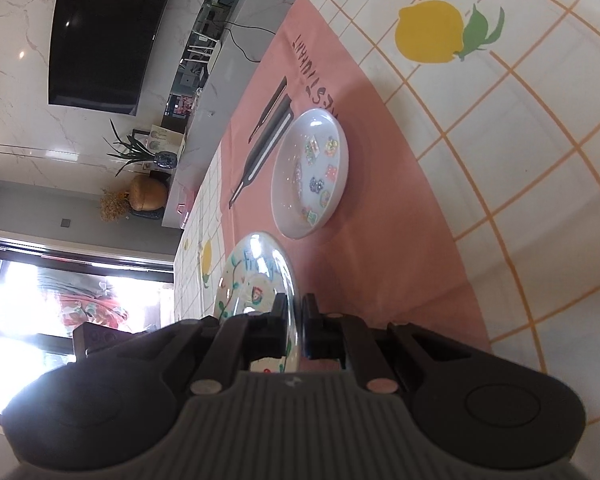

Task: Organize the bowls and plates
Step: 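Lift and carry the Fruity plate with both grippers toward the bowls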

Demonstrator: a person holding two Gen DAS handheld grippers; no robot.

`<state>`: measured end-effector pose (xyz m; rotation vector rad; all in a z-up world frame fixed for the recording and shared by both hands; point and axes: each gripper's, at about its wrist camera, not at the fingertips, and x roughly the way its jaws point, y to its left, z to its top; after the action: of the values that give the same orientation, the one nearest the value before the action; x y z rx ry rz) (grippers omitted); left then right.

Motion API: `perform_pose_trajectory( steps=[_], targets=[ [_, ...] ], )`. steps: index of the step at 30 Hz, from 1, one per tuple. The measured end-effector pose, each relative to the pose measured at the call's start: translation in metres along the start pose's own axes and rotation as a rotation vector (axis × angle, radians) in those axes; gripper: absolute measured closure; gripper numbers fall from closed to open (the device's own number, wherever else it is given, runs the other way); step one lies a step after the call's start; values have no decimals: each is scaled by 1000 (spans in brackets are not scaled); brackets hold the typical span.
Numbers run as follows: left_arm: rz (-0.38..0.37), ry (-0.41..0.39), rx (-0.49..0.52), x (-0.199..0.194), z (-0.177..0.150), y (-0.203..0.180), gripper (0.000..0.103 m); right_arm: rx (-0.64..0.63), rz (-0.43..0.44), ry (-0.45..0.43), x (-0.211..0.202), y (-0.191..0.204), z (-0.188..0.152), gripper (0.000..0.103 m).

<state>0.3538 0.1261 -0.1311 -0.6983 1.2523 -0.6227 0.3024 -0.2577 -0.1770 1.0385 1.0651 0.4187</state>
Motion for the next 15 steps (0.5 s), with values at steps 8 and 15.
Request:
perform_pose_trajectory(
  steps=[8, 15],
  targets=[
    [-13, 44, 51, 5, -8, -25, 95, -6, -44, -61, -29, 7, -12, 97],
    [-52, 106, 59, 17, -17, -45, 95, 59, -98, -85, -55, 4, -28, 96]
  ],
)
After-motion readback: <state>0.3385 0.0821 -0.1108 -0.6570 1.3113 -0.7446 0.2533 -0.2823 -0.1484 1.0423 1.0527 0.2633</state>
